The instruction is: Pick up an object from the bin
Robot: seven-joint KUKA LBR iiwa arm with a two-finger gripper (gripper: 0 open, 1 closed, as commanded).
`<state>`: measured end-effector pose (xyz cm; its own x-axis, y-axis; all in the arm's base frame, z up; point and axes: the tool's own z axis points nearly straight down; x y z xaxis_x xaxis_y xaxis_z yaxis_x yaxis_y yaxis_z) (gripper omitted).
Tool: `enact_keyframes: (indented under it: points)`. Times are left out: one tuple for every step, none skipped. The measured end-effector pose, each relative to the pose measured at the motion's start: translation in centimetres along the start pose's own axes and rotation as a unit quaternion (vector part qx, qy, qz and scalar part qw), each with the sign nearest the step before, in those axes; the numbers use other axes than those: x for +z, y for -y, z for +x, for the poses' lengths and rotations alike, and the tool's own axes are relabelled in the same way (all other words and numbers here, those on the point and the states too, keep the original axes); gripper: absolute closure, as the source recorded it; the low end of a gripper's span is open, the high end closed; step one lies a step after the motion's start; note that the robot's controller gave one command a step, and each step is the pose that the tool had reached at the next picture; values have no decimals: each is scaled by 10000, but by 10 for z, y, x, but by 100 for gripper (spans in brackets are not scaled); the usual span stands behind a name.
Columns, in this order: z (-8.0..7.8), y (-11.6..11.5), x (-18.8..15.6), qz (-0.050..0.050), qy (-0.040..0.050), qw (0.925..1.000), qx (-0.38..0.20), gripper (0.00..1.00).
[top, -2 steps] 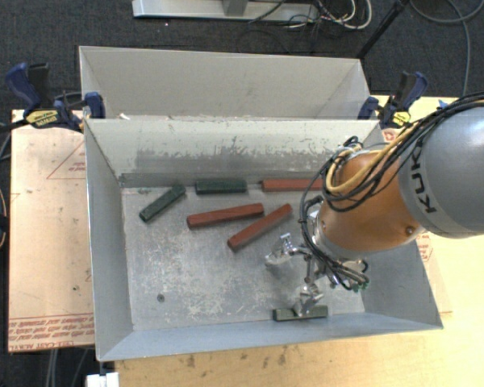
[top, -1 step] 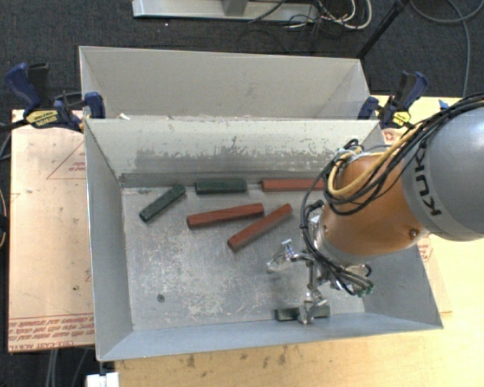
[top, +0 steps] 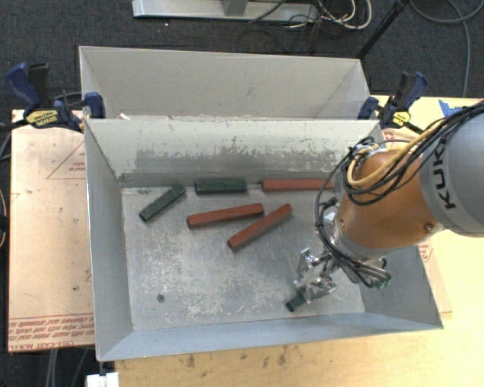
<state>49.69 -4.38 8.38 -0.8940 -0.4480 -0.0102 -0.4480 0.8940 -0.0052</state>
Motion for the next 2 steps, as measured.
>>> enact_keyframes:
  points:
    - [-2, 0, 2, 11, 49, 10000, 1, 0]
    - [2, 1, 1, 1, -37, 10000, 0, 100]
